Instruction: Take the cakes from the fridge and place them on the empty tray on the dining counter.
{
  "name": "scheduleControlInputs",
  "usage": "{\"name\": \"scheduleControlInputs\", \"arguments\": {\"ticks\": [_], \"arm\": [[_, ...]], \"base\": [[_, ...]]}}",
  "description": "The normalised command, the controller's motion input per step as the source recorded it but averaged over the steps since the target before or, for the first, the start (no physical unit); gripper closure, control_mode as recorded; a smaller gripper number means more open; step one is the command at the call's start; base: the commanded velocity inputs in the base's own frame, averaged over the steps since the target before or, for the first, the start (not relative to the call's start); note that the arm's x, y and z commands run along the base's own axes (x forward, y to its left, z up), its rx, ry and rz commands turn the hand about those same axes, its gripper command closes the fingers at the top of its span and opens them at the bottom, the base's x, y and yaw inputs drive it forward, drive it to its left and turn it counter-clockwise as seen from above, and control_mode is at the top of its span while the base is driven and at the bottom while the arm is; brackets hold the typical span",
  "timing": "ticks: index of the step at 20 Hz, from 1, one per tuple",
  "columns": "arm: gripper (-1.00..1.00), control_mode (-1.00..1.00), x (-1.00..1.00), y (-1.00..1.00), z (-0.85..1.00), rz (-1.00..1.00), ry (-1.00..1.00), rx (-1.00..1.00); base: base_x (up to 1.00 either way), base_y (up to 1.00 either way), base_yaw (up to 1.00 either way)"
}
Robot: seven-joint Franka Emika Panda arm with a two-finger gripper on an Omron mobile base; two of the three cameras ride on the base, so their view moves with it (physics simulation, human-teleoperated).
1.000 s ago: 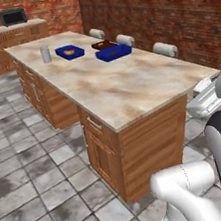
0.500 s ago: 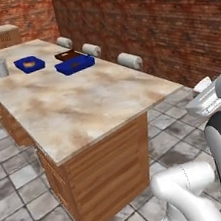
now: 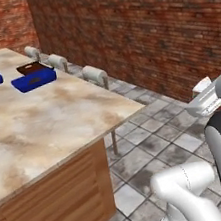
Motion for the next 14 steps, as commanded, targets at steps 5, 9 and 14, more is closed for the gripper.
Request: {"name": "scheduleControlInputs", "arguments": {"ticks": [5, 9, 14], "arm": [[1.0, 1.0, 0.0, 0.0, 0.0, 0.0, 0.0, 0.0], [1.0, 1.0, 0.0, 0.0, 0.0, 0.0, 0.0, 0.0], [1.0, 1.0, 0.0, 0.0, 0.0, 0.0, 0.0, 0.0]], "base": [[0.35, -1.0, -0.12], [0.46, -1.0, -0.1], [0.63, -1.0, -0.03]]}}
